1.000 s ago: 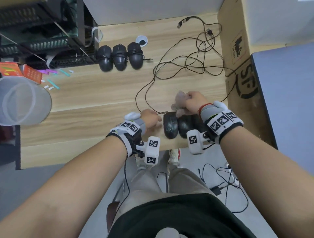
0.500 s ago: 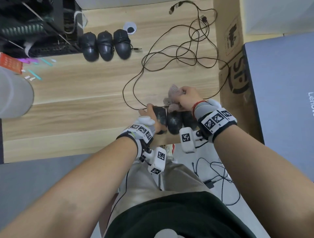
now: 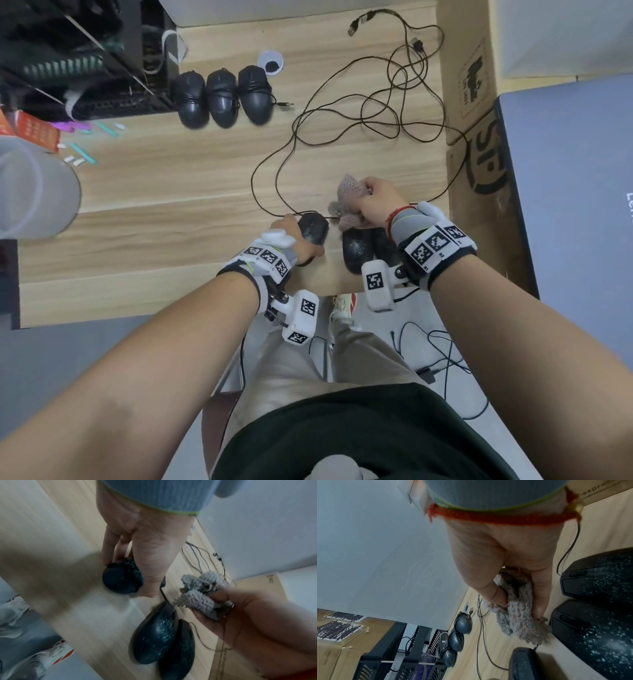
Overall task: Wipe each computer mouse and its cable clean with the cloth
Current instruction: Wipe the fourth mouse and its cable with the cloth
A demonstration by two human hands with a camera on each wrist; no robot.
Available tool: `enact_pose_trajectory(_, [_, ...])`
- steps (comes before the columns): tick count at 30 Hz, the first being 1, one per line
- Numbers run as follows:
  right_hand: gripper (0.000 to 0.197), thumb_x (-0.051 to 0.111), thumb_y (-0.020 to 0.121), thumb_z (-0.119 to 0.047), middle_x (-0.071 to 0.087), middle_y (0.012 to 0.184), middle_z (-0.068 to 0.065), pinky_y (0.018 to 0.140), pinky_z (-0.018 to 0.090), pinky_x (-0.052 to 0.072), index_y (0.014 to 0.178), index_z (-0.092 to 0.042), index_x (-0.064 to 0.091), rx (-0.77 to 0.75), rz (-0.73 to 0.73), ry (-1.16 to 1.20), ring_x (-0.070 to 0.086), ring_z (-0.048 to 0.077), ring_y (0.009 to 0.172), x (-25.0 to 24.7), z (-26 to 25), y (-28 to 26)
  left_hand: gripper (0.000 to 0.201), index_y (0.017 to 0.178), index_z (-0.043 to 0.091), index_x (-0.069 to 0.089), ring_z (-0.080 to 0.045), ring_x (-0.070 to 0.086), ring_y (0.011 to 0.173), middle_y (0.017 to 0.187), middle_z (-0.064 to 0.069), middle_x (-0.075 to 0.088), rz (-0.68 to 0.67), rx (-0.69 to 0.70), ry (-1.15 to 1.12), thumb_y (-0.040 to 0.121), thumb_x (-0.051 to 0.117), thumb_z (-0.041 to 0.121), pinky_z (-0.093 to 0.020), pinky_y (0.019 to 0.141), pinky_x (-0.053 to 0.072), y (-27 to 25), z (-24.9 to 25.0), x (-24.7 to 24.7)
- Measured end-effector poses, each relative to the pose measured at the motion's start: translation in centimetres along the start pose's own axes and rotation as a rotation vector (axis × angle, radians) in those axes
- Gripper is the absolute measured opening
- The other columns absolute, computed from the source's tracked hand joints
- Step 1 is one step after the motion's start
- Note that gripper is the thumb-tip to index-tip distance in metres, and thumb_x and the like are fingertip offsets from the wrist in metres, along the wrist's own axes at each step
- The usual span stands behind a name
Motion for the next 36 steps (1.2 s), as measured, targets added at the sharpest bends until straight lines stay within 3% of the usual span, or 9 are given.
enact_pose_trajectory(5, [0.045,0.064,0.08,-0.009,0.058,0.107,0.016,0.065,0.054,0.06,0.113,-0.028,0.041,-0.068,0.0,0.089,0.067,0.035,0.089,-0.5,-2.4,-2.6,0.06,0.108,0.02,0.053,-0.02,0.06,0.086,0.097,0.0,0.063,0.009,0.06,-0.181,0.064,0.085,0.045,-0.032,0.073,0.052,-1.2,-1.1,-3.7])
enact_pose_trajectory(11, [0.035,0.059,0.085,0.003,0.062,0.09,0.013,0.05,0.027,0.054,0.109,-0.019,0.047,-0.254,-0.083,0.172,0.063,0.021,0.062,0.3,-7.3,-5.7,0.044,0.101,0.025,0.052,-0.019,0.062,0.085,0.099,-0.005,0.064,-0.138,0.102,-0.645,0.07,0.084,0.031,-0.036,0.072,0.055,-4.2,-0.9,-9.2])
enact_pose_trajectory(13, [0.033,0.056,0.086,0.006,0.062,0.091,0.01,0.057,0.035,0.06,0.107,-0.018,0.049,-0.291,-0.109,0.244,0.065,0.022,0.066,0.6,-9.0,-6.5,0.028,0.099,0.021,0.059,-0.019,0.062,0.087,0.098,-0.006,0.065,-0.185,0.122,-0.759,0.08,0.08,0.022,-0.036,0.075,0.054,-5.1,-0.8,-10.8])
enact_pose_trajectory(15, [0.031,0.056,0.086,0.007,0.062,0.091,0.007,0.068,0.046,0.061,0.1,-0.02,0.051,-0.322,-0.111,0.279,0.065,0.025,0.071,1.0,-10.6,-7.4,0.032,0.109,0.019,0.064,-0.022,0.065,0.095,0.107,-0.008,0.068,-0.23,0.129,-0.852,0.083,0.08,0.027,-0.037,0.076,0.057,-5.9,-1.1,-12.4])
enact_pose_trajectory(19, [0.016,0.061,0.089,-0.006,0.064,0.092,0.009,0.075,0.048,0.061,0.1,-0.017,0.058,-0.339,-0.108,0.283,0.067,0.027,0.077,1.8,-13.3,-8.5,0.07,0.129,0.032,0.065,-0.021,0.066,0.115,0.123,-0.002,0.072,-0.364,0.12,-1.023,0.078,0.061,0.079,-0.039,0.078,0.056,-6.9,-1.8,-15.1])
enact_pose_trajectory(21, [0.01,0.056,0.095,-0.016,0.064,0.091,0.009,0.077,0.046,0.061,0.103,-0.015,0.061,-0.315,-0.123,0.328,0.066,0.026,0.078,2.2,-14.1,-9.0,0.076,0.13,0.032,0.065,-0.022,0.066,0.111,0.124,-0.003,0.072,-0.384,0.103,-1.105,0.082,0.043,0.087,-0.043,0.08,0.054,-7.2,-2.2,-16.0])
enact_pose_trajectory(26, [0.019,0.058,0.091,-0.026,0.073,0.096,0.007,0.088,0.046,0.057,0.102,-0.022,0.072,-0.414,-0.119,0.231,0.068,0.023,0.082,2.8,-15.9,-9.9,0.069,0.123,0.03,0.064,-0.018,0.069,0.078,0.112,-0.003,0.073,-0.422,0.113,-1.194,0.097,0.019,0.076,-0.037,0.077,0.042,-8.1,-3.0,-17.5])
enact_pose_trajectory(31, [0.042,0.063,0.079,-0.062,0.073,0.08,-0.01,0.088,0.047,0.057,0.11,-0.036,0.074,-0.533,-0.056,-0.029,0.066,0.013,0.068,3.8,-16.8,-10.3,0.075,0.134,0.022,0.06,-0.027,0.068,0.09,0.118,-0.01,0.072,-0.482,0.115,-1.282,0.1,0.015,0.071,-0.042,0.081,0.045,-8.1,-3.5,-17.9])
enact_pose_trajectory(36, [0.023,0.063,0.09,-0.046,0.061,0.094,0.004,0.09,0.04,0.052,0.109,-0.038,0.073,-0.662,0.035,-0.185,0.065,0.023,0.088,4.3,-18.0,-11.8,0.073,0.121,0.018,0.063,-0.032,0.069,0.073,0.097,-0.017,0.075,-0.463,0.111,-1.402,0.101,0.015,0.069,-0.037,0.071,0.053,-8.0,-3.7,-18.5])
Point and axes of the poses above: each hand's wrist, its own y-axis towards the middle knuckle, its own x-axis out of the palm, z = x × y, the point moved 1 cm from there along y, towards the middle knuckle
